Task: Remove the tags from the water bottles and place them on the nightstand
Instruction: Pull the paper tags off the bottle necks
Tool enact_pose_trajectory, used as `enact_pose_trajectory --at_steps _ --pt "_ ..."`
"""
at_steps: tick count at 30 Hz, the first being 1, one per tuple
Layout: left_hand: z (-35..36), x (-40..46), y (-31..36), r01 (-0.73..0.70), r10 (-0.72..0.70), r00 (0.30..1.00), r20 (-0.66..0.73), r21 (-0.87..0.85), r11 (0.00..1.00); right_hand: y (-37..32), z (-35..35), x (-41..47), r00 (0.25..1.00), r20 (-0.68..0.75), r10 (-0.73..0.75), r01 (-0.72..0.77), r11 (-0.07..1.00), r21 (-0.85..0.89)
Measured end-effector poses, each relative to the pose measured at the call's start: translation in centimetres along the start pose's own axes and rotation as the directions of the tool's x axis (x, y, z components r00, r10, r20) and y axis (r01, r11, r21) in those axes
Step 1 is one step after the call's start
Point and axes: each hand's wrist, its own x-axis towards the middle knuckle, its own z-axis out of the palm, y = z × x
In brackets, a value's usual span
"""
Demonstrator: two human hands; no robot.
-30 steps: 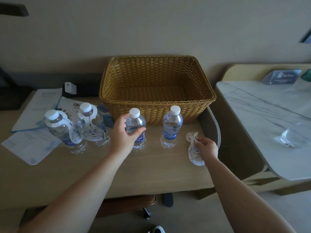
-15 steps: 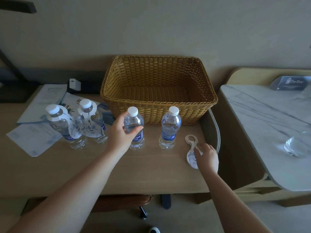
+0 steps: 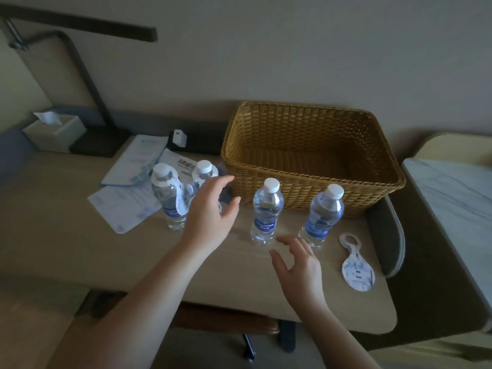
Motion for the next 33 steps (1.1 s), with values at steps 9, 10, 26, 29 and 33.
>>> enact_pose_trajectory --at_steps 9,10,26,29,33 --pt "-8.4 1.2 -7.4 -0.03 0.03 1.0 0.009 -0.01 1.0 -8.8 8.3 3.3 0.997 -0.059 -0.052 0.051 0.999 -0.012" --pt "-8.9 1.5 -8.1 -0.054 0.054 0.999 0.006 -0.014 0.998 -9.6 9.1 3.9 0.997 -0.073 -0.04 0.04 0.999 -0.008" --pt "-7.5 4.4 -18.2 0.416 -0.322 0.865 0.385 -0.192 0.889 -14.7 12.6 7.2 0.993 -0.11 0.038 -0.04 0.999 -0.017" --pt "-8.9 5.6 -18.7 0.452 -0.307 0.807 0.504 -0.193 0.871 -15.7 13.9 7.1 0.999 -0.045 -0.009 0.009 1.0 0.006" --pt "-10.6 6.5 -18.9 0.413 -0.249 0.763 0.596 -0.154 0.897 -16.5 16.0 7.1 0.995 0.069 -0.077 0.076 0.997 0.025"
